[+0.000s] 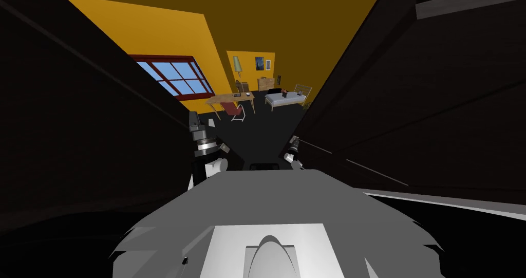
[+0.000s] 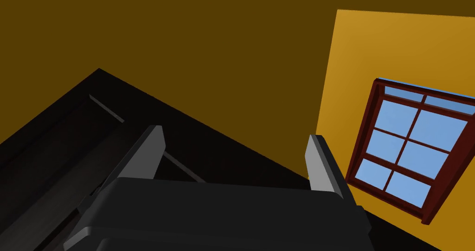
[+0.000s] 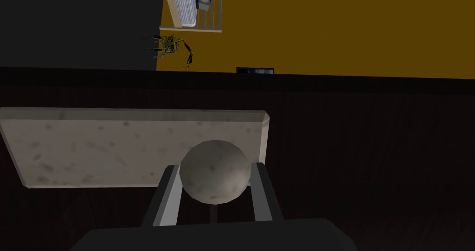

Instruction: Push the door open

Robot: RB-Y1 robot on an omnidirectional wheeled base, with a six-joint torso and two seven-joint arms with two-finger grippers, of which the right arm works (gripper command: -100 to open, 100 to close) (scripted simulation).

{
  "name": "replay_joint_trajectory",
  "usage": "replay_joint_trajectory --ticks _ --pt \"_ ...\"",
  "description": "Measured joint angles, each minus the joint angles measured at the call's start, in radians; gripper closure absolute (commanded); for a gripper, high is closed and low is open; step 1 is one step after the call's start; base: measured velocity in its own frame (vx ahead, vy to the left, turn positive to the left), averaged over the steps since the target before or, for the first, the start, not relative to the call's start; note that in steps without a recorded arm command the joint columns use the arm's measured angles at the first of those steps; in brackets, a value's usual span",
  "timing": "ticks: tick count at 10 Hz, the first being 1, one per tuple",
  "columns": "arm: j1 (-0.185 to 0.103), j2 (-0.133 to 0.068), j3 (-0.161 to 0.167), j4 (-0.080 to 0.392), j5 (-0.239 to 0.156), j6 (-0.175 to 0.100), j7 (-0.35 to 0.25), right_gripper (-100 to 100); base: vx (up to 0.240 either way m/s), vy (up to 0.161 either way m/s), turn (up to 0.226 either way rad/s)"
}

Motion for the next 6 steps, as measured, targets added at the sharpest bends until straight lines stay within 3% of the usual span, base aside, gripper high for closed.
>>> replay_joint_trajectory --ticks 1,2,3,5,6 --pt "-0.021 -0.008 -0.011 0.054 -0.01 -0.024 -0.001 100 0.148 -0.006 -0.015" --pt "-0.006 -0.007 -0.017 0.026 -0.014 -0.019 0.003 100 0.135 -0.017 -0.049" --pt "0.01 0.005 -0.029 -0.025 -0.023 0.005 0.023 100 0.128 -0.025 -0.038" --pt "-0.013 -0.011 -0.045 0.015 -0.036 -0.012 0.025 100 0.199 -0.008 -0.033" --pt "0.003 -0.003 -0.057 -0.014 -0.045 -0.005 0.034 100 0.196 -0.014 -0.054"
